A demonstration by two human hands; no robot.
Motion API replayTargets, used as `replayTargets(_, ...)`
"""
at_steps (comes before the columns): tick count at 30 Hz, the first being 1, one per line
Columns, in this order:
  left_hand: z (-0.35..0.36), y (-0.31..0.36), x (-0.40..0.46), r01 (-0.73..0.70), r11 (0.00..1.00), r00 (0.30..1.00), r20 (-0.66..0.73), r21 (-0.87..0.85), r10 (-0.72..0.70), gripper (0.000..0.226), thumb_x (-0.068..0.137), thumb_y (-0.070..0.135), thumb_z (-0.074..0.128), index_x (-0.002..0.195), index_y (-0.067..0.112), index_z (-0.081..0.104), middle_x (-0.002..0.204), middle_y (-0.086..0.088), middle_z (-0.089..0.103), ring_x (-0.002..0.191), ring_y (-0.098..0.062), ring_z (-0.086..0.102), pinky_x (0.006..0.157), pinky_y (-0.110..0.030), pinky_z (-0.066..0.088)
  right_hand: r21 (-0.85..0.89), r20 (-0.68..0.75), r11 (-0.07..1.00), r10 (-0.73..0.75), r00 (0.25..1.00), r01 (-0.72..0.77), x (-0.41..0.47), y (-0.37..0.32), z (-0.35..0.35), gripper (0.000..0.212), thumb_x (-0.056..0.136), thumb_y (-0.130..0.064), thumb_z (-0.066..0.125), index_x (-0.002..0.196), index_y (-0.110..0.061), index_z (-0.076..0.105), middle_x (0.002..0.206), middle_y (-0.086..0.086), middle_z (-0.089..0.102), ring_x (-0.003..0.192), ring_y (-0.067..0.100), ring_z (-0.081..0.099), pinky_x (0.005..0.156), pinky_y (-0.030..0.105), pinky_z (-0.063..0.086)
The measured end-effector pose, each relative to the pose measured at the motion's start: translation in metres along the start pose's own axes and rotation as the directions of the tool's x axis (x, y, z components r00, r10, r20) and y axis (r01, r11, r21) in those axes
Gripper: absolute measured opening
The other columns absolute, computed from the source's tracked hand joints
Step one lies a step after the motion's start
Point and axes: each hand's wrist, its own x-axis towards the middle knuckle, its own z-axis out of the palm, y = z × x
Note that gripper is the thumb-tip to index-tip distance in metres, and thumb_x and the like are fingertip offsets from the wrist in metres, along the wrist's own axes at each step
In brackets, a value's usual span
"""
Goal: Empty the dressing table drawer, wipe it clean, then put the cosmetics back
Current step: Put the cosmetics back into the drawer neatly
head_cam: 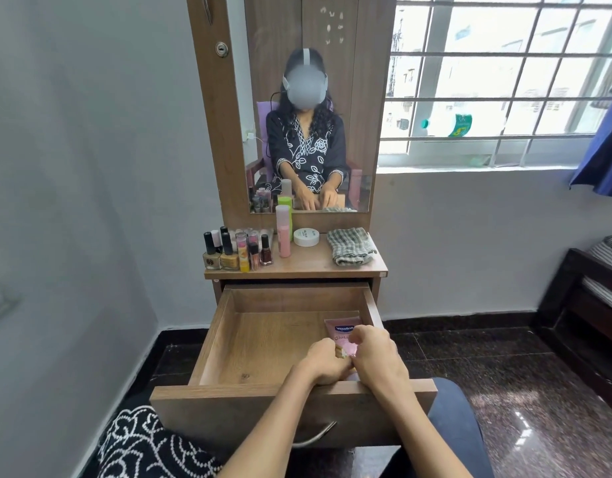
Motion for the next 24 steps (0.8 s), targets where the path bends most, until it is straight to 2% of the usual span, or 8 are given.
replayTargets(5,-0.003,-0.003,-0.001,-0.020,0.997,0.992,-0.127,-0.070,0.011,0.023,0.089,0.027,0.053,0.069,0.017,0.045,0.079,0.001,0.051,0.088,-0.031,0.055,0.068,-0.029,0.037,-0.005,-0.003,1.000,-0.030,1.000,0.030,0.002,0.001,0.002,0.031,0.090,-0.008,0.044,0.112,-0.019,0.064,0.118,0.003,0.060,0.108,0.024,0.058,0.079,0.029,0.043)
replayTargets(7,-0.003,-0.006,-0.001,-0.042,0.991,0.982,-0.188,-0.126,0.018,0.020,0.089,0.025,0.053,0.071,0.019,0.049,0.082,0.001,0.054,0.084,-0.022,0.052,0.070,-0.027,0.037,-0.012,-0.010,0.999,-0.049,0.999,0.049,0.003,0.003,0.003,0.030,0.091,-0.009,0.044,0.110,-0.019,0.065,0.117,0.004,0.061,0.106,0.024,0.059,0.077,0.028,0.043)
replayTargets(10,-0.006,-0.006,-0.005,-0.089,0.963,0.950,-0.314,-0.255,0.005,0.007,0.090,0.019,0.055,0.091,0.022,0.061,0.101,-0.003,0.061,0.097,-0.016,0.056,0.084,-0.023,0.041,-0.020,-0.009,0.998,-0.060,0.998,0.060,0.006,0.006,0.006,0.029,0.090,-0.010,0.044,0.105,-0.021,0.066,0.114,0.002,0.062,0.104,0.024,0.060,0.078,0.029,0.045)
replayTargets(12,-0.008,-0.006,-0.005,-0.120,0.931,0.915,-0.403,-0.345,-0.032,0.027,0.090,0.013,0.055,0.116,0.010,0.061,0.115,-0.007,0.063,0.108,-0.017,0.057,0.087,-0.018,0.040,-0.002,-0.005,0.997,-0.080,0.997,0.080,0.009,0.007,0.009,0.031,0.088,-0.007,0.044,0.100,-0.023,0.067,0.111,-0.001,0.064,0.102,0.022,0.061,0.079,0.029,0.046)
replayTargets(15,-0.013,-0.004,-0.006,-0.185,0.881,0.839,-0.537,-0.435,-0.089,0.032,0.091,0.007,0.053,0.122,0.003,0.058,0.122,-0.008,0.062,0.110,-0.017,0.058,0.082,-0.012,0.038,0.082,-0.046,0.986,-0.144,0.988,0.148,0.015,0.003,0.008,0.032,0.083,0.001,0.046,0.089,-0.017,0.071,0.099,-0.001,0.068,0.094,0.017,0.063,0.074,0.021,0.045)
replayTargets(18,-0.023,-0.005,-0.002,-0.226,0.887,0.771,-0.630,-0.403,-0.091,0.030,0.090,0.006,0.053,0.118,0.006,0.061,0.125,-0.007,0.061,0.112,-0.020,0.058,0.090,-0.020,0.044,0.263,-0.081,0.948,-0.163,0.983,0.179,0.023,-0.013,0.002,0.029,0.080,0.006,0.048,0.082,-0.010,0.072,0.083,-0.002,0.066,0.082,0.015,0.064,0.071,0.019,0.048)
replayTargets(21,-0.042,-0.006,0.010,-0.239,0.912,0.731,-0.680,-0.333,-0.057,0.029,0.090,0.004,0.050,0.116,0.008,0.063,0.136,-0.010,0.051,0.128,-0.021,0.046,0.105,-0.032,0.038,0.352,-0.127,0.913,-0.174,0.977,0.208,0.039,-0.037,-0.004,0.033,0.080,0.008,0.046,0.088,-0.013,0.071,0.088,-0.003,0.067,0.084,0.012,0.064,0.073,0.017,0.046)
replayTargets(24,-0.067,-0.001,0.021,-0.241,0.931,0.704,-0.709,-0.274,-0.026,0.033,0.091,0.001,0.047,0.120,0.007,0.062,0.146,-0.015,0.038,0.139,-0.020,0.031,0.111,-0.027,0.026,0.436,-0.125,0.875,-0.172,0.977,0.210,0.061,-0.066,-0.007,0.038,0.082,0.009,0.044,0.102,-0.013,0.067,0.096,-0.004,0.065,0.093,0.010,0.060,0.078,0.014,0.042)
